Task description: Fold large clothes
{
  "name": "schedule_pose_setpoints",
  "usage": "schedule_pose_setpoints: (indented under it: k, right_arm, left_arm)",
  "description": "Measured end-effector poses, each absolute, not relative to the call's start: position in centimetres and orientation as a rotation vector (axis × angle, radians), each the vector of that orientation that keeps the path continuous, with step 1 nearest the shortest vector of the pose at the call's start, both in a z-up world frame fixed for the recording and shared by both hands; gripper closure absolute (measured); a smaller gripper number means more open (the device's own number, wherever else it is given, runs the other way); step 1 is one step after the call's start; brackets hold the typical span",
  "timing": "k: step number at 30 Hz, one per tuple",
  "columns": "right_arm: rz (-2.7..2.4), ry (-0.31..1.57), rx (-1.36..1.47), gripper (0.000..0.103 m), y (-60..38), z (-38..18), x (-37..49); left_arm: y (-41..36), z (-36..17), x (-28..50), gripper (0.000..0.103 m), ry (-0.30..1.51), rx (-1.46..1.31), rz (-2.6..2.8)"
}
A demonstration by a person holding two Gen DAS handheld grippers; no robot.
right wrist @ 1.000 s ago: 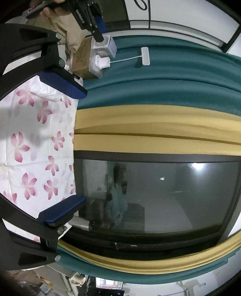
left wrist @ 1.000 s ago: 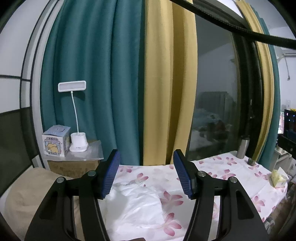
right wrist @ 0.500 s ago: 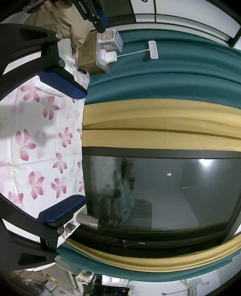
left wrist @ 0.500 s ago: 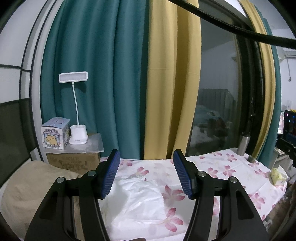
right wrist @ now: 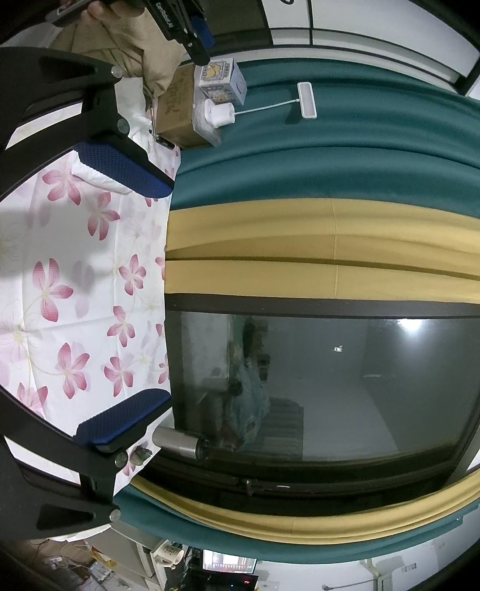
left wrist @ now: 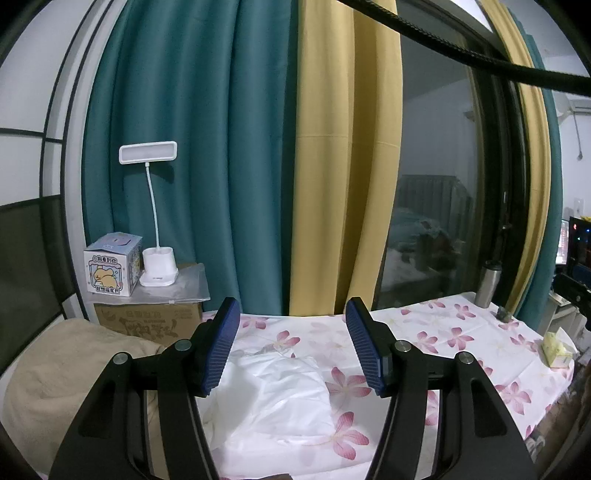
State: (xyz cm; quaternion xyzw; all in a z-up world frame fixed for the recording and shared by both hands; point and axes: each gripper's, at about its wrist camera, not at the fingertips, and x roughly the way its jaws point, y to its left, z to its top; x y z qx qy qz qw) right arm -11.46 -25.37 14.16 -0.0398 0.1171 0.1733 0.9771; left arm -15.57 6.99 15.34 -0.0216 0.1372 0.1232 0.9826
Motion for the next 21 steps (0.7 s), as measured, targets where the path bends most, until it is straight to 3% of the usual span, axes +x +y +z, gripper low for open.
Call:
schedule_pose_setpoints:
  k: [21]
  right_arm:
    - [0.360, 0.255, -0.094, 0.001, -25.33, 13.70, -11.15]
  left_arm:
    - [6.91, 14.77, -15.69, 0.040, 0.284, -0.044, 0.248]
